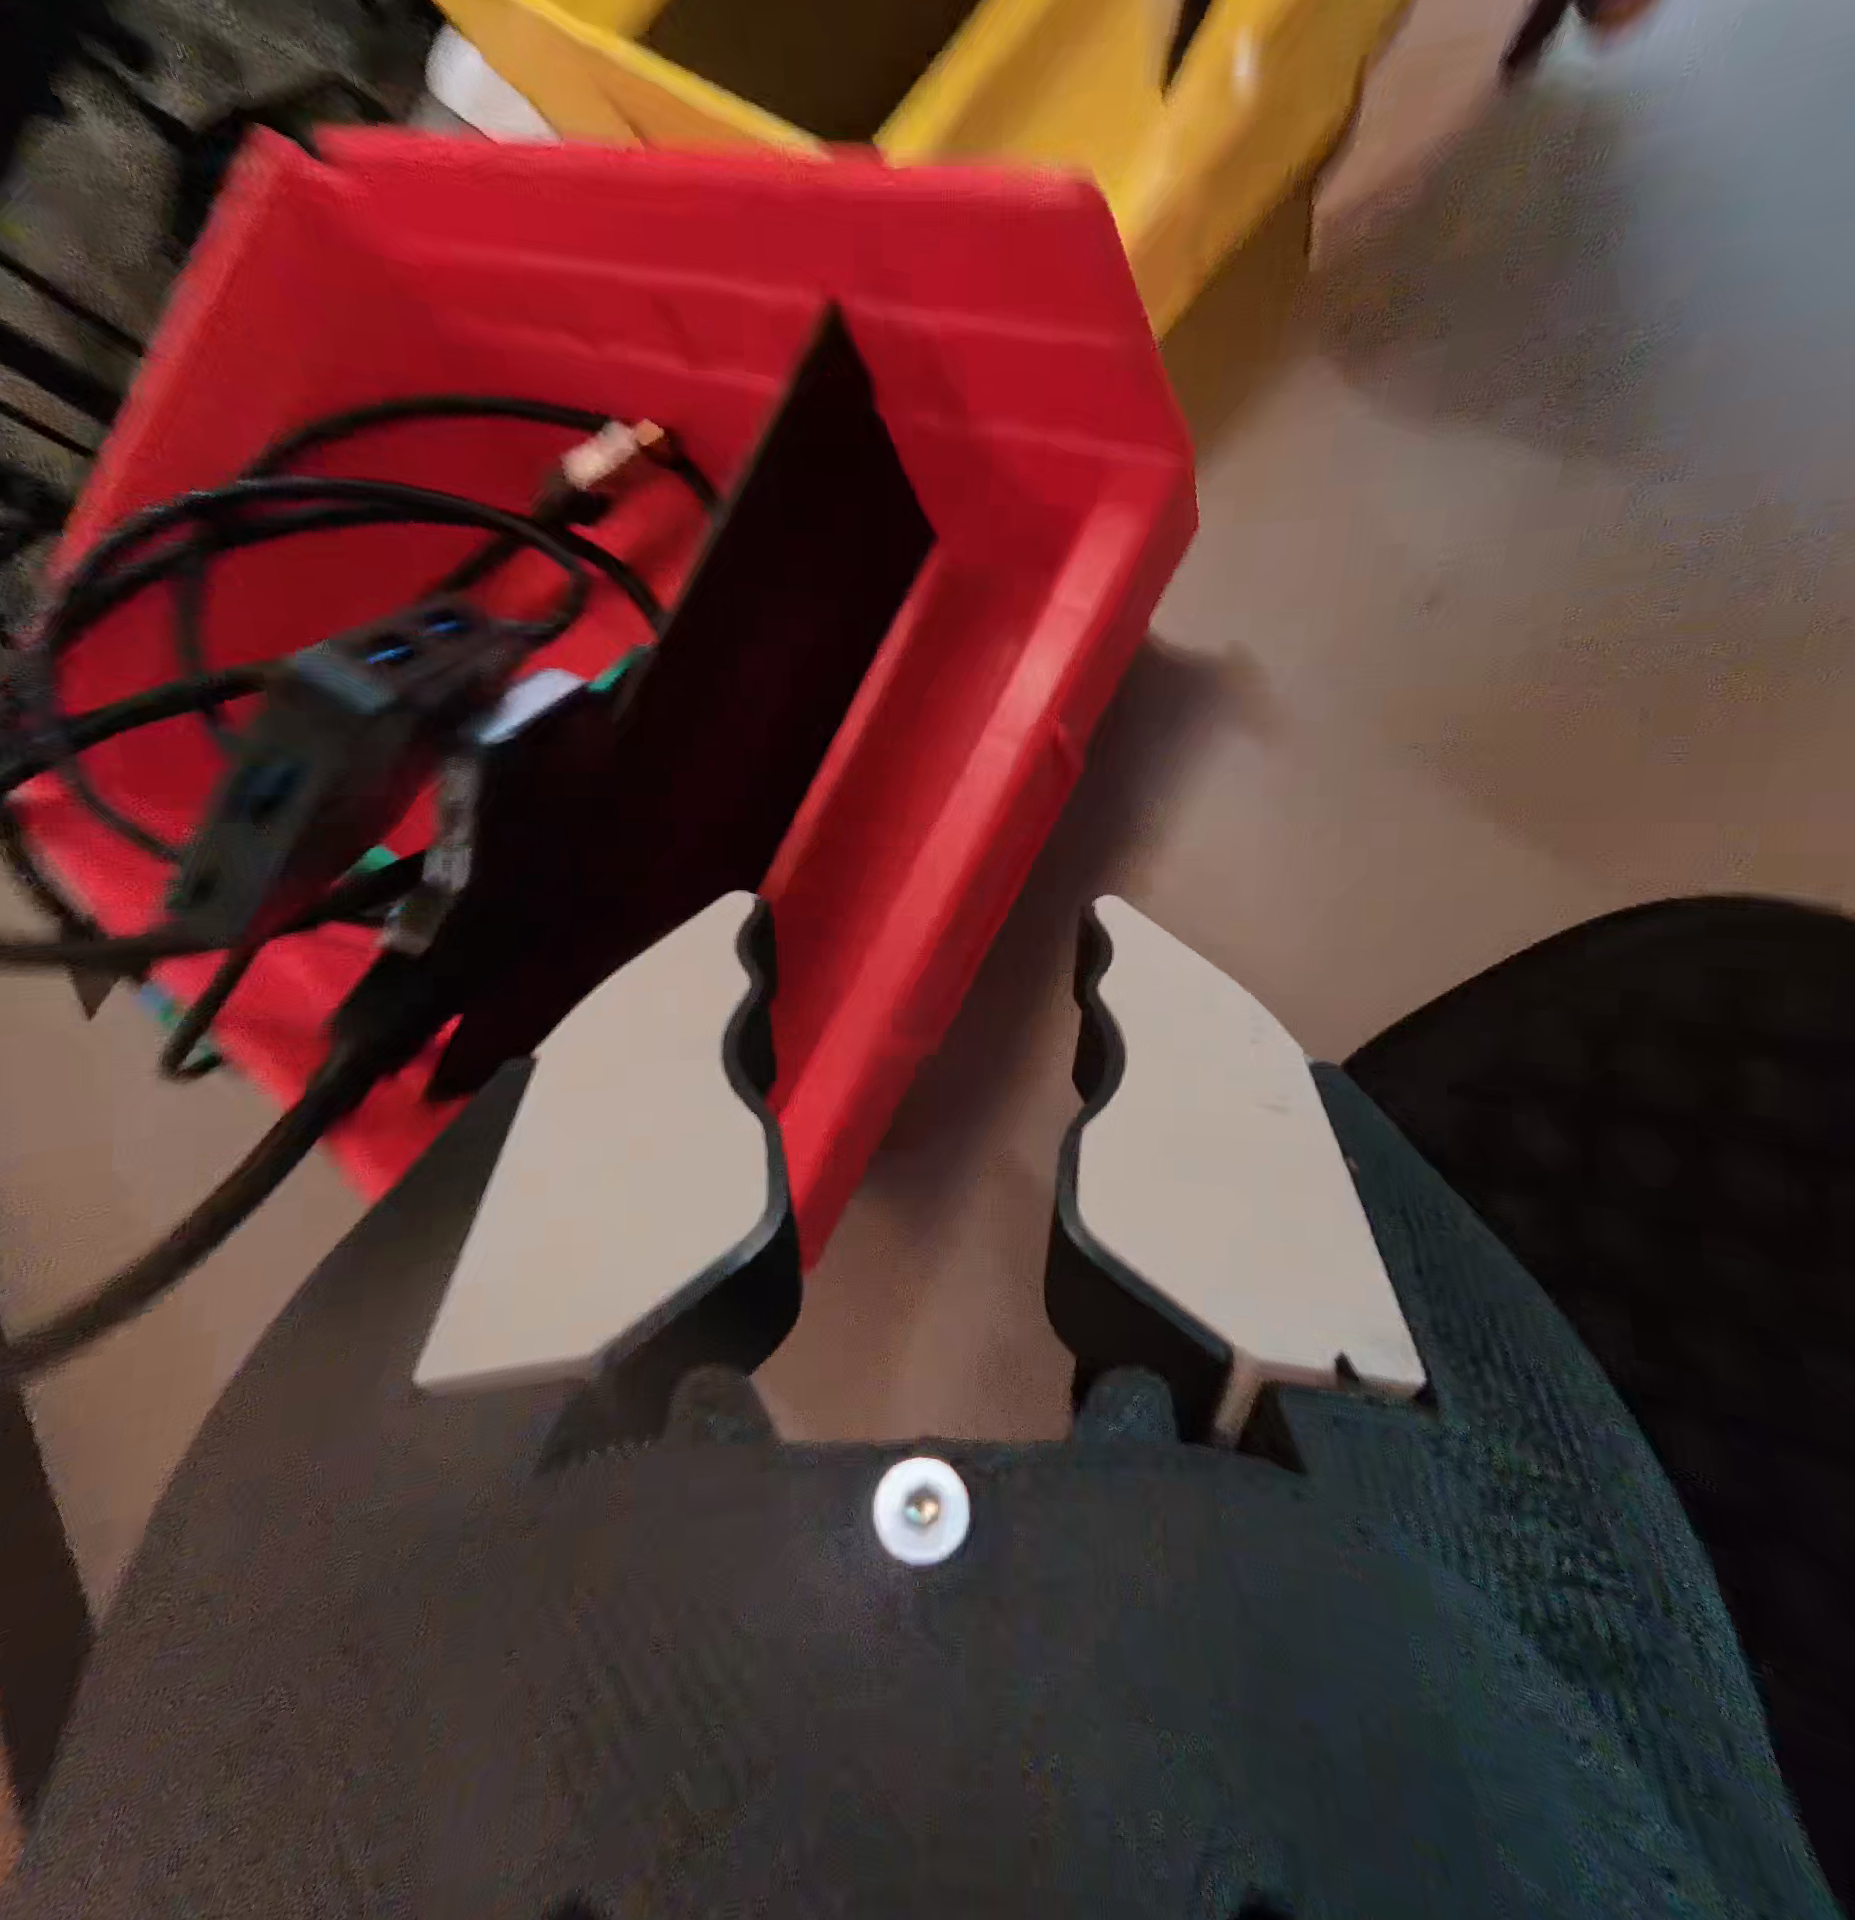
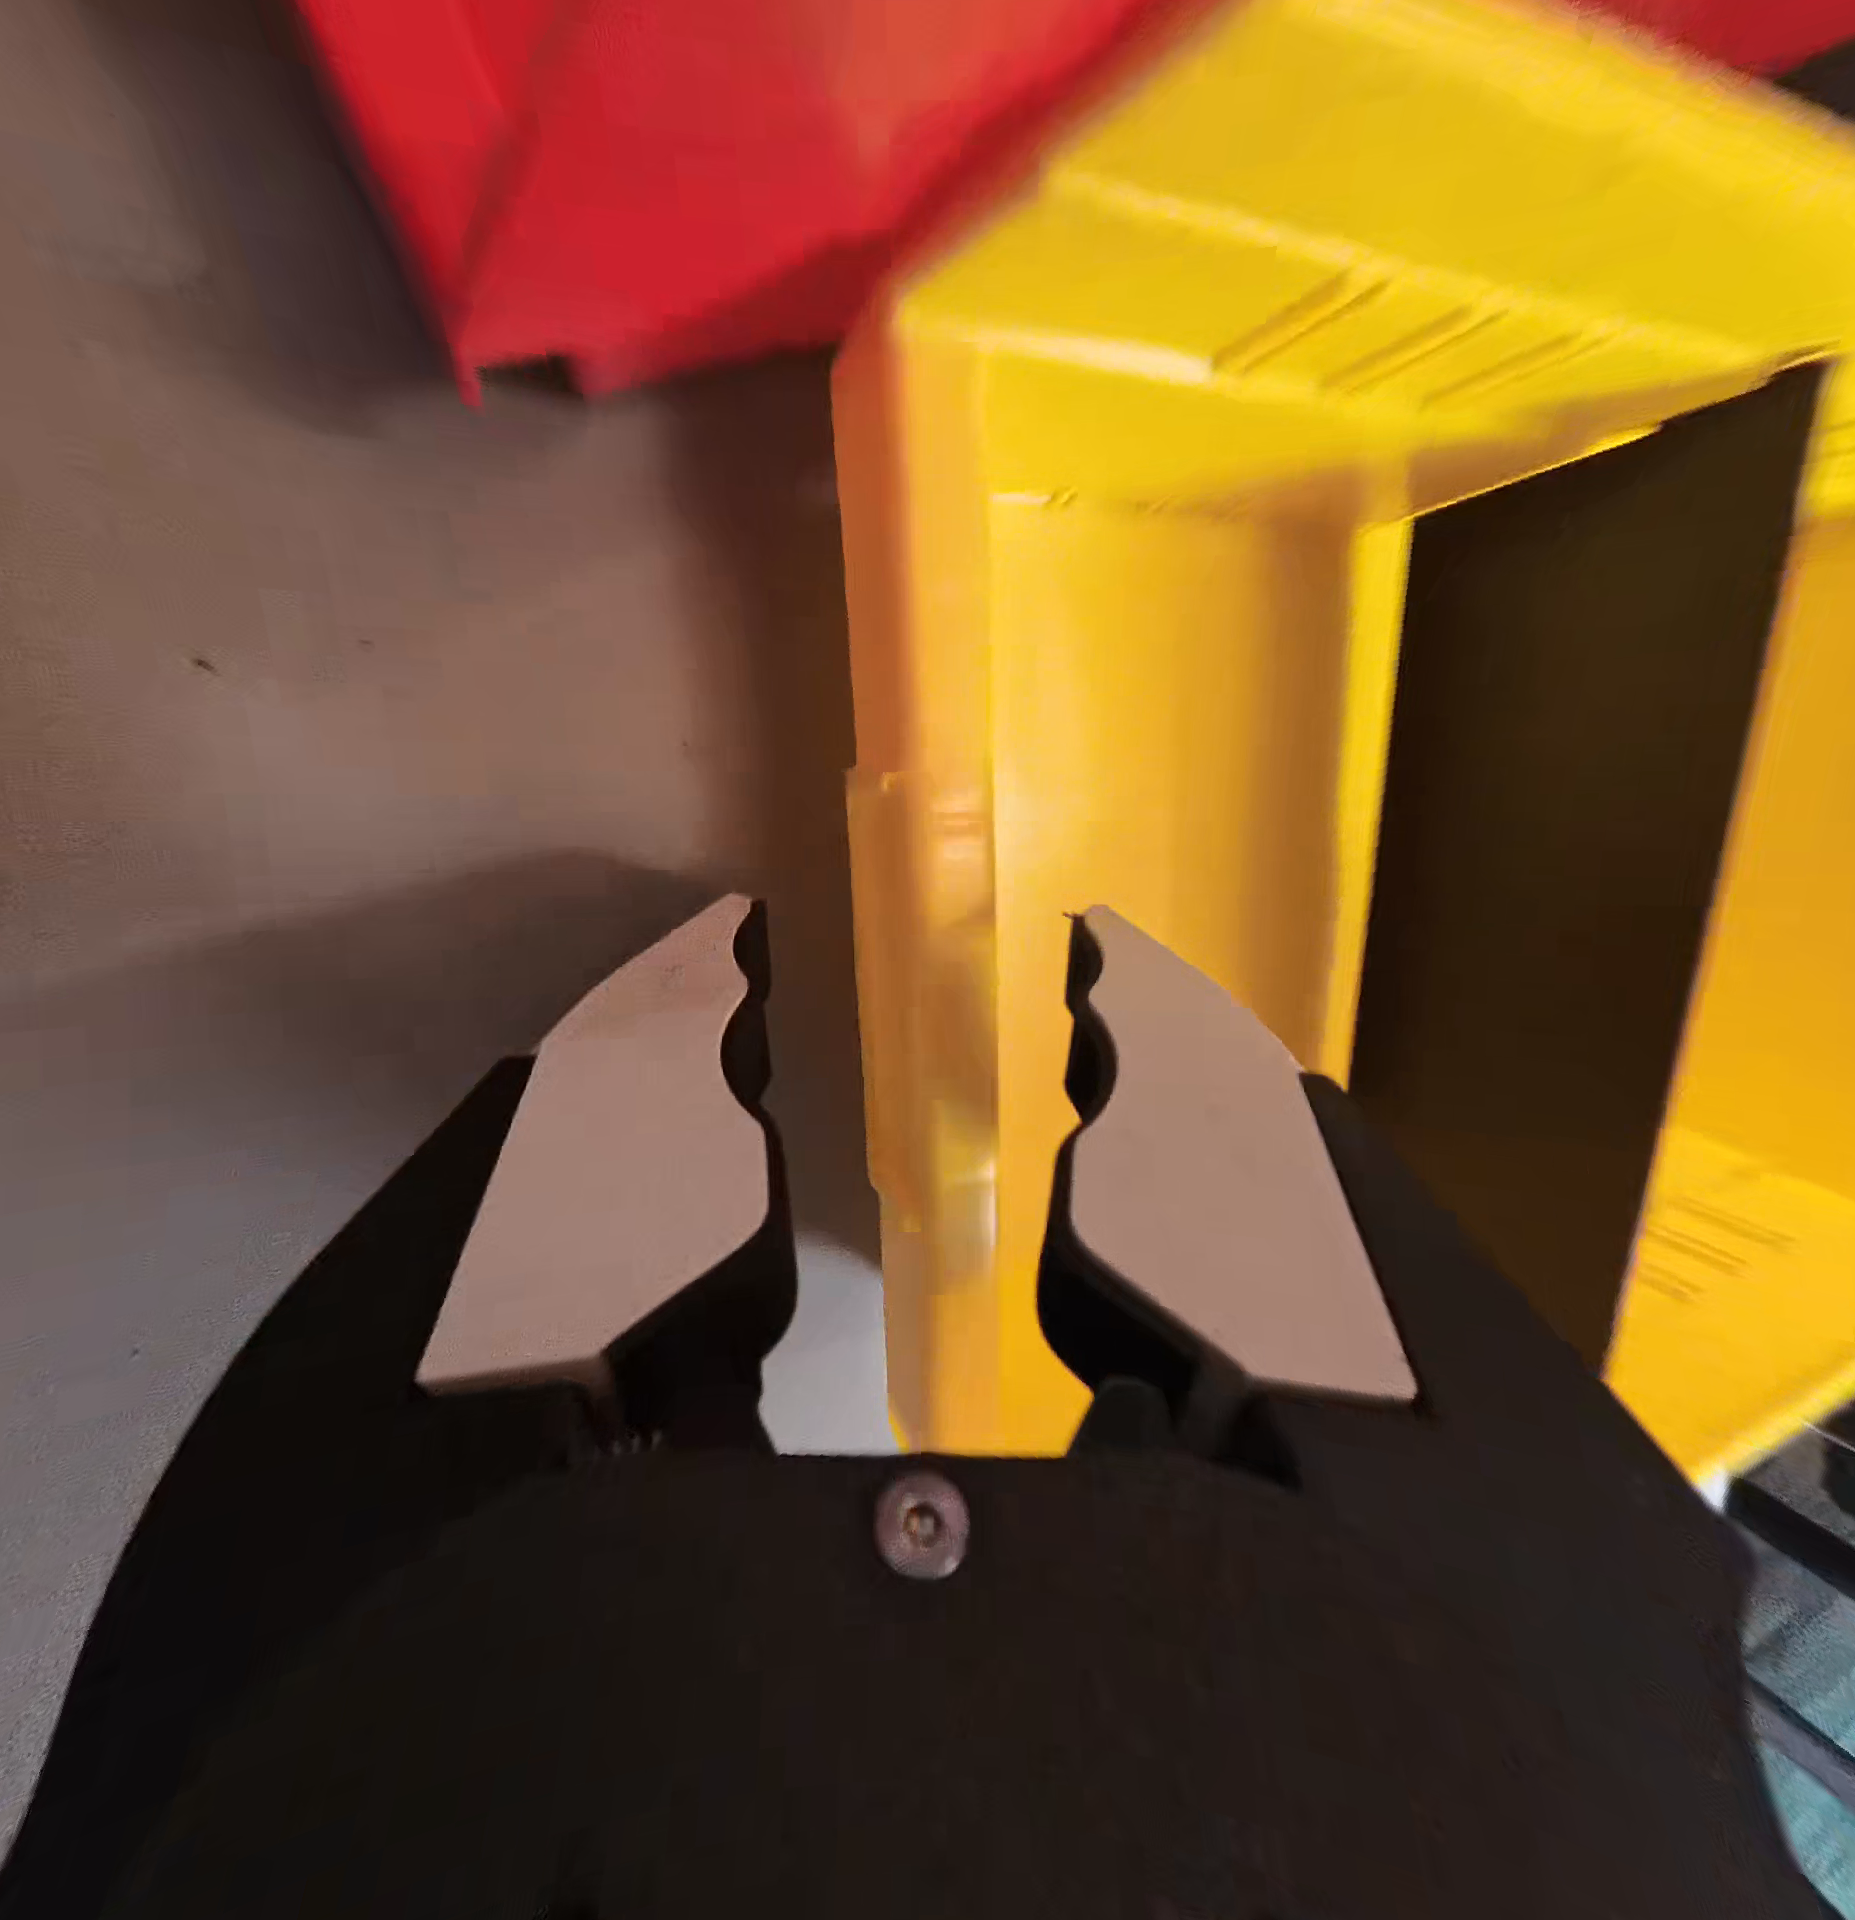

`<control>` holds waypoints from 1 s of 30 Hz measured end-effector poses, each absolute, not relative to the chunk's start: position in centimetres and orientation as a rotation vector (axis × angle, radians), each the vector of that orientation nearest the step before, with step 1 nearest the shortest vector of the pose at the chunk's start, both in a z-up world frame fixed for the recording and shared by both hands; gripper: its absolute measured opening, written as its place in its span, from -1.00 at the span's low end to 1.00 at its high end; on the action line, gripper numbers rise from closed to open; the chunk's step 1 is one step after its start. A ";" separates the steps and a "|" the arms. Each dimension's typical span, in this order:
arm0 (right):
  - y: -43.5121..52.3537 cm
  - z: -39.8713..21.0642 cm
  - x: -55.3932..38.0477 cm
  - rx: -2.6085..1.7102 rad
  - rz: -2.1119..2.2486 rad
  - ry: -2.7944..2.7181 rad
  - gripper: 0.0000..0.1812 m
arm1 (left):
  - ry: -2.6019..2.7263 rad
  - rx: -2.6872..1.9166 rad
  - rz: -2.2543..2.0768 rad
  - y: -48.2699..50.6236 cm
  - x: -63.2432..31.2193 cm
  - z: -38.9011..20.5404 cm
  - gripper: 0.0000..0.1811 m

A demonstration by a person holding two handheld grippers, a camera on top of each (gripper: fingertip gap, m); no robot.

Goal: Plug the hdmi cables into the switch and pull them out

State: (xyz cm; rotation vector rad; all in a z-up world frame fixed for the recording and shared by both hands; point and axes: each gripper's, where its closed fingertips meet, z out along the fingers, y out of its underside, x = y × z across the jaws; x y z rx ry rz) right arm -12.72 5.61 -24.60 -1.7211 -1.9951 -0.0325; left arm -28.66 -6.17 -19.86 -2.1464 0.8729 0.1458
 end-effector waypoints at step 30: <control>16.3 -25.7 16.8 -2.120 -0.347 -1.509 -0.64 | 1.111 -2.216 0.333 3.3 -30.3 -26.2 -0.65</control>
